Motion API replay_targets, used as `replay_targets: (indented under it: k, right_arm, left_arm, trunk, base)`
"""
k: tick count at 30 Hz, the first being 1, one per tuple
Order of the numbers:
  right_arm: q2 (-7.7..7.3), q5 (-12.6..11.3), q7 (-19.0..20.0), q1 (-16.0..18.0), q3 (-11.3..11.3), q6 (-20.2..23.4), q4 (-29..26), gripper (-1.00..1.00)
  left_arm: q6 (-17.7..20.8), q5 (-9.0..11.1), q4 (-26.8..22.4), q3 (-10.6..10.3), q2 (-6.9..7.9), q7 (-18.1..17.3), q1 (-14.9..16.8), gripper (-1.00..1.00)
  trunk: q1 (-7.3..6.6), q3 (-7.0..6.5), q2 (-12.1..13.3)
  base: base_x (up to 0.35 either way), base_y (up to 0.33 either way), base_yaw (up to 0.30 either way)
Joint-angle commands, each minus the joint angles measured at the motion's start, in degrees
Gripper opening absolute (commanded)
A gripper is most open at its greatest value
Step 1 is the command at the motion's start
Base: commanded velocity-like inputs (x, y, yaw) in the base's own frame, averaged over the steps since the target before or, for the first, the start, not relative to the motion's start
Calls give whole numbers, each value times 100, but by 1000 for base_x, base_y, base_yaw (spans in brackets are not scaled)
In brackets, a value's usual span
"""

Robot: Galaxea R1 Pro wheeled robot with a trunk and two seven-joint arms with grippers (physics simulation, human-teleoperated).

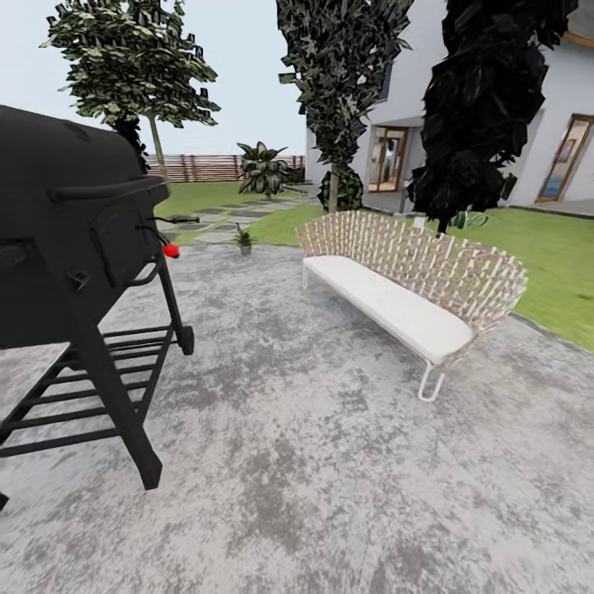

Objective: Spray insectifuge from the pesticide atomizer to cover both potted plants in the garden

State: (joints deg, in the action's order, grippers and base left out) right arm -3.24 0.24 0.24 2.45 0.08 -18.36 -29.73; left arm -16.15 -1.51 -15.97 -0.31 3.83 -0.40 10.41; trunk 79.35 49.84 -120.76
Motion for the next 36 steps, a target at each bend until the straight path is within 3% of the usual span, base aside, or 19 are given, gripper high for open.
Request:
replay_targets:
  k: [1, 7, 36]
  right_arm:
    - [-1, 2, 3, 1, 1, -17, 2, 100]
    - [-1, 2, 3, 1, 4, -12, 7, 100]
    - [-1, 2, 3, 1, 9, -16, 11, 100]
  left_arm:
    - [-20, -16, 6, -2, 1, -4, 5, 100]
    - [-20, -16, 6, -22, -4, -4, 5, 100]
    - [-20, -11, 13, -30, 0, -4, 5, 100]
  trunk:
    - [3, 5, -2]
    - [3, 5, -2]
    - [3, 5, -2]
  base:
    - [339, -65, 275]
    - [339, -70, 138]
    - [339, -72, 2]
